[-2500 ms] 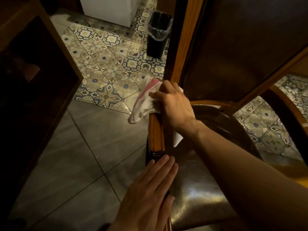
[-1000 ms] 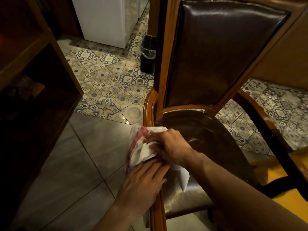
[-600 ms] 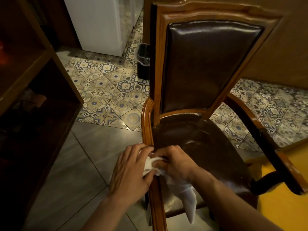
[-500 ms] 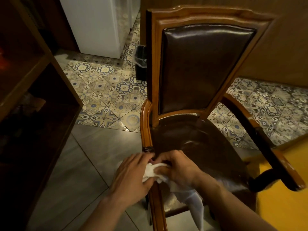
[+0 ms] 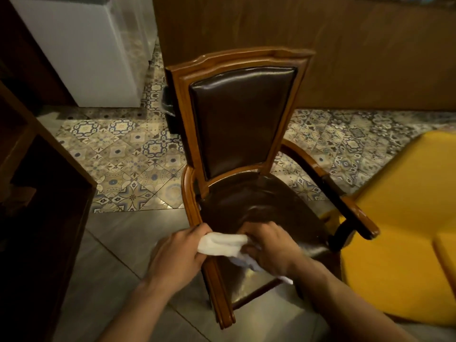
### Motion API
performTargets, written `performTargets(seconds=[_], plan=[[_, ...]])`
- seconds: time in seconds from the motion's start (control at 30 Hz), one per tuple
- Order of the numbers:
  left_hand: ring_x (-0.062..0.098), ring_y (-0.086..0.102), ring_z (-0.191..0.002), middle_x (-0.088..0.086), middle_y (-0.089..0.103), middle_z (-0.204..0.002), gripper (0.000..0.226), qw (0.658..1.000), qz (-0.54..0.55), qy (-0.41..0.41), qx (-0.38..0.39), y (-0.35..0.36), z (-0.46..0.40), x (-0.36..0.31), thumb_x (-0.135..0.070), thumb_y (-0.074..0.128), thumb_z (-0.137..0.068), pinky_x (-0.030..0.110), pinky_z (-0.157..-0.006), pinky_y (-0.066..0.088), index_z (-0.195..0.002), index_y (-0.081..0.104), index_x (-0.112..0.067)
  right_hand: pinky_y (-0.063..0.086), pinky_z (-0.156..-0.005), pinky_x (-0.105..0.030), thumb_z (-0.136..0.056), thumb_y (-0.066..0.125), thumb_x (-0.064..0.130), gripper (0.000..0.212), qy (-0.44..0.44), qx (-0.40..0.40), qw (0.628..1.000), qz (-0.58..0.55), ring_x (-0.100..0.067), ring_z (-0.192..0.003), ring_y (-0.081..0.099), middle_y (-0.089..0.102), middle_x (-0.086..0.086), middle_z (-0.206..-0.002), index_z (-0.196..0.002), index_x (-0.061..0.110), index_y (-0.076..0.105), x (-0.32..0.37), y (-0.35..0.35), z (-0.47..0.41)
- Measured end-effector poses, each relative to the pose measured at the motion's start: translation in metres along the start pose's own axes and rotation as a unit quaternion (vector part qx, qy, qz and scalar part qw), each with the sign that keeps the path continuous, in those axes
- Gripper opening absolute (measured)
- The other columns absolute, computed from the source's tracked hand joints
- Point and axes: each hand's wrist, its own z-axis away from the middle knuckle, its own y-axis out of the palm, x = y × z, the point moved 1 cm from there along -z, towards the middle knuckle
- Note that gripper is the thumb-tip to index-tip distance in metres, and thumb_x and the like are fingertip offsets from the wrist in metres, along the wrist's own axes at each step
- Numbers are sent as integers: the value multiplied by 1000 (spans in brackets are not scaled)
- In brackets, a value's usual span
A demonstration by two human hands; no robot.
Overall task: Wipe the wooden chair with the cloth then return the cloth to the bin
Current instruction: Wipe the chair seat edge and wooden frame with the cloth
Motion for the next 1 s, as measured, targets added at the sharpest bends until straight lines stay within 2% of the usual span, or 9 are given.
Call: performTargets(seconds=[0.1, 0.2, 0.33, 0.43, 0.53, 0.67, 0.8, 0.93, 1.0], plan=[[11, 66, -109, -15, 68, -118, 47, 1000, -13, 24, 12, -29, -9, -19, -31, 72, -89, 39, -83, 60, -126, 47, -43, 54, -80, -38, -87, 64, 31, 22, 18, -42, 998, 37, -17, -96, 65, 69, 6, -106, -109, 31, 62, 11, -27, 6], [14, 66, -111, -12, 67, -120, 47, 998, -34, 44, 12, -56, -19, -37, -29, 70, -91, 39, -86, 59, -131, 48, -38, 54, -85, -38, -91, 63, 29, 24, 42, -62, 995, 67, -19, -100, 64, 68, 2, -114, -115, 26, 62, 21, -55, 17], [13, 66, -106, -13, 67, -117, 42, 994, -61, 84, 15, -84, -28, -66, -28, 70, -91, 33, -79, 57, -126, 49, -37, 54, -82, -36, -89, 66, 37, 32, 76, -94, 990, 76, -19, -99, 65, 66, 1, -115, -118, 24, 60, 31, -82, 45], [16, 67, -101, -13, 66, -110, 38, 989, -78, 122, 8, -97, -40, -92, -25, 71, -89, 31, -69, 50, -118, 50, -37, 56, -77, -39, -88, 67, 38, 31, 100, -138, 982, 85, -21, -94, 66, 65, 1, -112, -115, 25, 59, 34, -100, 68], [18, 67, -99, -12, 66, -105, 37, 985, -84, 153, 0, -102, -50, -120, -23, 72, -87, 33, -69, 49, -113, 50, -37, 53, -69, -36, -86, 72, 30, 28, 124, -183, 969, 106, -22, -91, 67, 68, 2, -108, -111, 26, 60, 29, -113, 90], [16, 65, -104, -14, 65, -109, 42, 980, -81, 180, -9, -100, -55, -157, -26, 72, -87, 39, -79, 56, -119, 49, -40, 46, -60, -32, -84, 74, 32, 29, 151, -223, 957, 112, -23, -84, 70, 73, 0, -99, -110, 26, 62, 17, -130, 117], [20, 66, -106, -11, 66, -113, 46, 977, -82, 197, -26, -97, -59, -193, -24, 74, -85, 42, -82, 55, -122, 52, -39, 55, -65, -37, -88, 70, 24, 29, 172, -249, 945, 125, -23, -87, 69, 70, 1, -107, -115, 28, 62, 1, -146, 139], [21, 65, -106, -12, 65, -112, 43, 975, -100, 199, -22, -84, -63, -228, -26, 72, -84, 45, -82, 56, -118, 50, -40, 49, -61, -34, -86, 68, 19, 33, 176, -264, 938, 143, -25, -87, 69, 69, 1, -111, -117, 28, 60, -28, -152, 161], [20, 66, -106, -14, 66, -113, 45, 975, -106, 196, -23, -72, -67, -249, -27, 74, -84, 44, -83, 56, -120, 51, -40, 52, -64, -36, -87, 65, 19, 33, 175, -260, 940, 137, -25, -90, 68, 68, 1, -113, -119, 28, 59, -49, -154, 172]])
